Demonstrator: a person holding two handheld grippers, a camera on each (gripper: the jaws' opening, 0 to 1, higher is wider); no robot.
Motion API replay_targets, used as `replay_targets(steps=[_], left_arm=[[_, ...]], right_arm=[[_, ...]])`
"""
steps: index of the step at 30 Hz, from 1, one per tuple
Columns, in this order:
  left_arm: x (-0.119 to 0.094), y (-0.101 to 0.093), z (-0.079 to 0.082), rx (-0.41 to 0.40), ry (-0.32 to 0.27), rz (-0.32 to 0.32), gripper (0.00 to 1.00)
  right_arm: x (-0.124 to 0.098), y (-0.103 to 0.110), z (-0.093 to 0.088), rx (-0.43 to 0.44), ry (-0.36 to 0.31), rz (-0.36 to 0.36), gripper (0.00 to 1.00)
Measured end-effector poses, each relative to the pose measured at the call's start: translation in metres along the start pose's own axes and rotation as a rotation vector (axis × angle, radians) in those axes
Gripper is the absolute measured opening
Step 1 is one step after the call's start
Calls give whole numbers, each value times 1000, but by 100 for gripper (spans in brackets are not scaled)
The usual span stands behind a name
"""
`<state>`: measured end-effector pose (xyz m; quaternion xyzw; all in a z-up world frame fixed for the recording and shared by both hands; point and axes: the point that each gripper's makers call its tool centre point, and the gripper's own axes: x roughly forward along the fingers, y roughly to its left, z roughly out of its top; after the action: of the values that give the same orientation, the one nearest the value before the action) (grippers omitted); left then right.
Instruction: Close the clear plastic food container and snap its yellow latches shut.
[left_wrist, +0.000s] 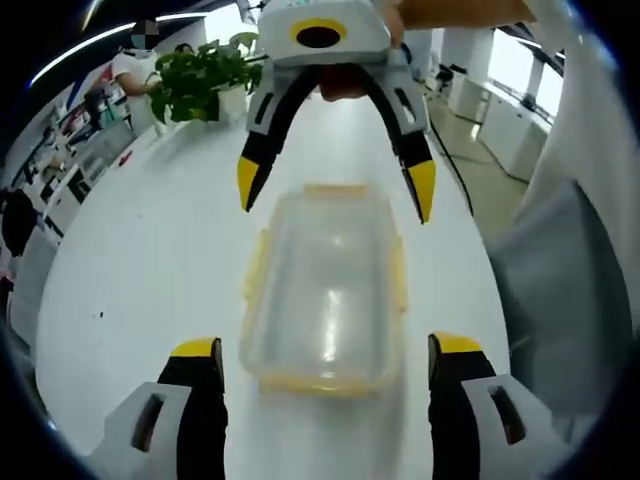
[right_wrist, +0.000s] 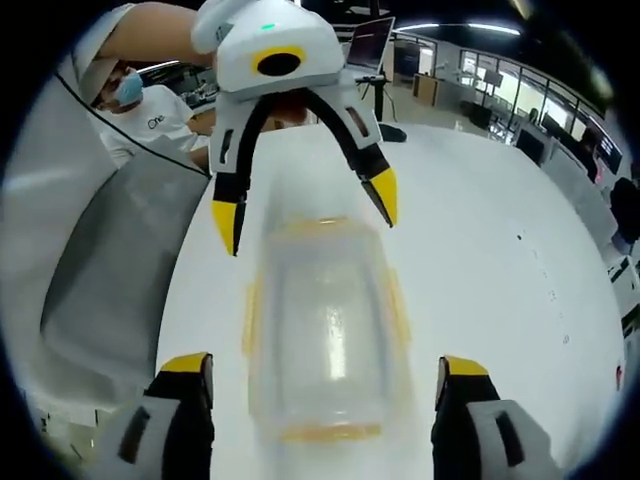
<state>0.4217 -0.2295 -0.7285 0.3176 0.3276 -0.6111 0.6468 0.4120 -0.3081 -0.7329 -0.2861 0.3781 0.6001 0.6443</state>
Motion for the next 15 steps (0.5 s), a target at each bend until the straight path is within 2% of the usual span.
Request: replay_targets(steps=[3,8,11,15], left_arm=[[2,0,-3,7,11,-4,84],[6,1,-6,6,17,-9,82],[9,-3,-8,13,22,-28,82],[12,-2,-13,27,40,-22,81]], right_arm=[[2,0,-8,17,7,-1,95],[6,-2,-17,10,7,-22,92],[10,-2,-26,-6,35,-23,92],[12,-2,-26,3,29,-17,90]])
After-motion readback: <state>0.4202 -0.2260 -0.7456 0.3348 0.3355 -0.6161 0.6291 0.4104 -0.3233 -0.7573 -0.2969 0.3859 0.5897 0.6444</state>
